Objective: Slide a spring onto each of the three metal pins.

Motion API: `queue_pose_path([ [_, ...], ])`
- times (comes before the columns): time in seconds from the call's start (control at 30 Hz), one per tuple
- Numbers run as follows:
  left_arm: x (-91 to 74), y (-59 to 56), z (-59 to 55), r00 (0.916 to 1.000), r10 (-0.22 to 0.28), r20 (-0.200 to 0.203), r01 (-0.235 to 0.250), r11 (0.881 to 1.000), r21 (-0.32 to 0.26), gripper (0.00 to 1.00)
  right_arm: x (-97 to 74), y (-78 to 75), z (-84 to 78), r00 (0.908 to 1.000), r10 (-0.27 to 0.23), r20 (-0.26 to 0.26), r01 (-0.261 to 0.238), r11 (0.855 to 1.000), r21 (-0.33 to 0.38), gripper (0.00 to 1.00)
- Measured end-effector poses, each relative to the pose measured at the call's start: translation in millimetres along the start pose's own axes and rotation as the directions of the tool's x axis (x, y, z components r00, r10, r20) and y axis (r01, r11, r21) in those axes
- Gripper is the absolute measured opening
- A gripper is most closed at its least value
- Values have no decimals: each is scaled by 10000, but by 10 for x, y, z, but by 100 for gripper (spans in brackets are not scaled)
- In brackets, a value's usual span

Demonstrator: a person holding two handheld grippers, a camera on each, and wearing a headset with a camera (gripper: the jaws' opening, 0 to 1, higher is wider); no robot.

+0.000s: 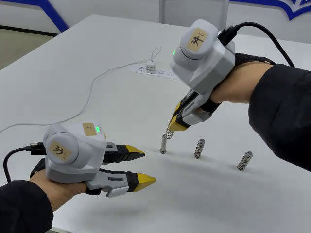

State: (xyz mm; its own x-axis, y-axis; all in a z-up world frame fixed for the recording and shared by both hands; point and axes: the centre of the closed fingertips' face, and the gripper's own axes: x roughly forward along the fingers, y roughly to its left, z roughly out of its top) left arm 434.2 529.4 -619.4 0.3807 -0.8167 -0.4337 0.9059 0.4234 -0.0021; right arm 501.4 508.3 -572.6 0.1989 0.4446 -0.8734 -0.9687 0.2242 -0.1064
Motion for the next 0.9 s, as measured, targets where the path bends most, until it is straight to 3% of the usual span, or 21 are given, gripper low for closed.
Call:
queue_pose_path([
  [0.3,-3,5,-9,10000,16,5,-16,10000,-82,39,158,-112,-36,9996,67,-260,-61,9997,231,11],
  [0.9,-1,10,-12,10000,32,8,-32,10000,-93,38,297,-103,-81,9976,285,-639,-261,9989,377,11],
])
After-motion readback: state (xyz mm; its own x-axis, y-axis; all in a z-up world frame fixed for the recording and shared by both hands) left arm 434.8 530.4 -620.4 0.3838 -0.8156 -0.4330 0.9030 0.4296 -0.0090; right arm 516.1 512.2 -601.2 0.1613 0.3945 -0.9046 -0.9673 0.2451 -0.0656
